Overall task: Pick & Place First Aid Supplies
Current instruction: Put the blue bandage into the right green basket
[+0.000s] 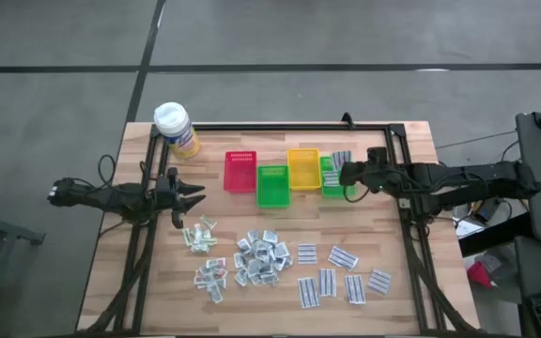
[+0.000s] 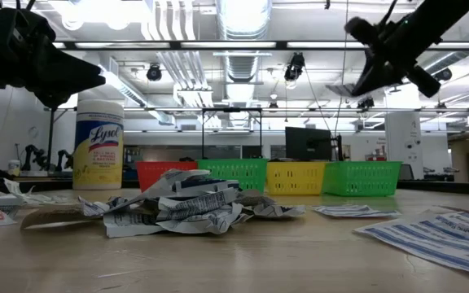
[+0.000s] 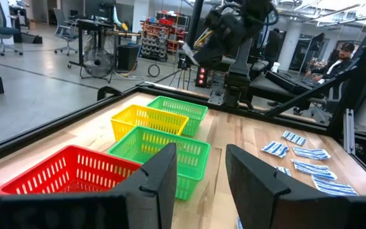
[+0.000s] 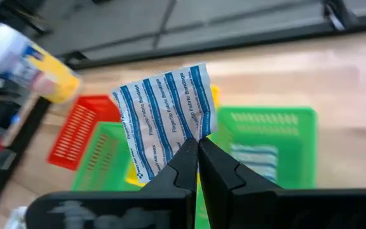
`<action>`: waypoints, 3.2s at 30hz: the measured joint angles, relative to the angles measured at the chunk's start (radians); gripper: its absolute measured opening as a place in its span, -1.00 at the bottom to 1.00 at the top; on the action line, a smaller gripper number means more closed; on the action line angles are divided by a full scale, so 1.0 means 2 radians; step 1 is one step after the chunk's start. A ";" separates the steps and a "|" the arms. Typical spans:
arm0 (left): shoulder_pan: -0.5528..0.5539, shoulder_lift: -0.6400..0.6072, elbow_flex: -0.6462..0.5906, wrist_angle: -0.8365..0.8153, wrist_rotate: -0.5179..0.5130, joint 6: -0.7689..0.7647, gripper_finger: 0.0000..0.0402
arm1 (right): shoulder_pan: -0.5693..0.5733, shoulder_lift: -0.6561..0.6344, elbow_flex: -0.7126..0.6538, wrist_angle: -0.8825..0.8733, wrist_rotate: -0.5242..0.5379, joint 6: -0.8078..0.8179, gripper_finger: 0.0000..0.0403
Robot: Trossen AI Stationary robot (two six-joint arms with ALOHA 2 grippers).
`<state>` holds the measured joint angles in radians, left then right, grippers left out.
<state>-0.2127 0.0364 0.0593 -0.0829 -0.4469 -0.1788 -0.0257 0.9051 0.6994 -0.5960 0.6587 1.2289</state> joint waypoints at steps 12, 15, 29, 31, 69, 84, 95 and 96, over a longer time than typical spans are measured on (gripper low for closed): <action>0.000 0.000 0.000 0.000 0.000 0.000 -0.35 | -0.042 0.022 0.000 -0.041 -0.073 0.042 -0.96; 0.000 0.000 0.000 0.000 0.000 0.000 -0.35 | -0.045 0.051 0.000 -0.040 -0.086 0.050 -0.96; 0.000 0.000 0.000 0.000 0.000 0.000 -0.35 | -0.094 0.150 0.000 -0.037 -0.163 0.061 -0.96; 0.000 0.000 0.000 0.000 0.000 0.000 -0.35 | -0.104 0.159 0.000 -0.034 -0.174 0.051 -0.96; 0.000 0.000 0.000 0.000 0.000 0.000 -0.35 | -0.164 0.228 0.000 0.015 -0.239 -0.054 -0.96; 0.000 0.000 0.000 0.000 0.000 0.000 -0.35 | -0.164 0.228 0.000 0.015 -0.242 -0.057 -0.96; 0.000 0.000 0.000 0.000 0.000 0.000 -0.35 | -0.164 0.228 0.000 0.018 -0.242 -0.057 -0.83; 0.000 0.000 0.000 0.000 0.000 0.000 -0.35 | -0.164 0.228 0.000 0.018 -0.242 -0.057 -0.80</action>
<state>-0.2130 0.0364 0.0593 -0.0830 -0.4468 -0.1788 -0.3538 1.3617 0.6998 -0.5596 0.1738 1.1154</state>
